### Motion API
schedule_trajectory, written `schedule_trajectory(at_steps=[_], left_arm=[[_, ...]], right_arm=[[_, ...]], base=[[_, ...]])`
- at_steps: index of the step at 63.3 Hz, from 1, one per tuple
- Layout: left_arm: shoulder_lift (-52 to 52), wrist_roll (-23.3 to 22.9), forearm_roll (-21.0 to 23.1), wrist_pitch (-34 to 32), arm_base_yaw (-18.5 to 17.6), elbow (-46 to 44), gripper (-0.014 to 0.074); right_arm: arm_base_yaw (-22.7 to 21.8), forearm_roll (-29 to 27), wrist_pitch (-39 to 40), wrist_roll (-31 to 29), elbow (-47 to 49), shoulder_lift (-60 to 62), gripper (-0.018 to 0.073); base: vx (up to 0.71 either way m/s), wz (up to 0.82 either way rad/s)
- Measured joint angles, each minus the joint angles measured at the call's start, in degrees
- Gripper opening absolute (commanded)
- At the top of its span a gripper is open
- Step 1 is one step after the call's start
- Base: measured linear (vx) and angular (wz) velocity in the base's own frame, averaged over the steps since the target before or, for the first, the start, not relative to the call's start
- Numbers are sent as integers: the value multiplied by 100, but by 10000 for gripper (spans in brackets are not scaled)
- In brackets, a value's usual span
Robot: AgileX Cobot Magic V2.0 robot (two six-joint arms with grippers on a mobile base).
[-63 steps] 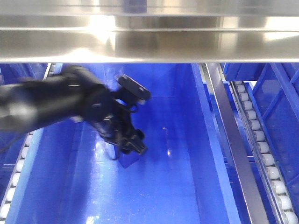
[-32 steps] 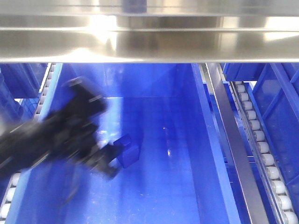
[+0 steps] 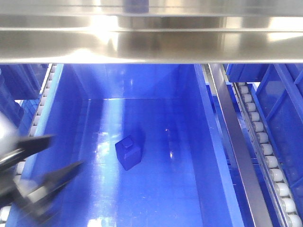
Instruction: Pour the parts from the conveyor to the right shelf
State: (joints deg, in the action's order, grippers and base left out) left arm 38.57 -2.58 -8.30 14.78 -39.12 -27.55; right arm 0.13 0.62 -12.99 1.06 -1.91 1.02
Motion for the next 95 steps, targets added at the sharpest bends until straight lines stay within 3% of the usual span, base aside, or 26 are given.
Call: schedule_trajectory(at_steps=[19, 27, 32, 42, 44, 95], left_arm=[[-1910, 0, 0, 501, 0, 600, 522], [-2460, 0, 0, 498, 0, 781, 467], [-2595, 0, 0, 490, 0, 837, 360], [-2609, 0, -25, 495, 0, 852, 22], [-2609, 0, -25, 495, 0, 852, -10], [-2609, 0, -32, 474, 67, 1061, -7]], right_arm=[[0, -11, 0, 0, 0, 0, -9], [0, -11, 0, 0, 0, 0, -9], [0, -11, 0, 0, 0, 0, -9], [0, -11, 0, 0, 0, 0, -9], [0, -11, 0, 0, 0, 0, -9], [0, -11, 0, 0, 0, 0, -9]], base=[[0, 0], [0, 0], [0, 0], [0, 0], [0, 0], [0, 0]])
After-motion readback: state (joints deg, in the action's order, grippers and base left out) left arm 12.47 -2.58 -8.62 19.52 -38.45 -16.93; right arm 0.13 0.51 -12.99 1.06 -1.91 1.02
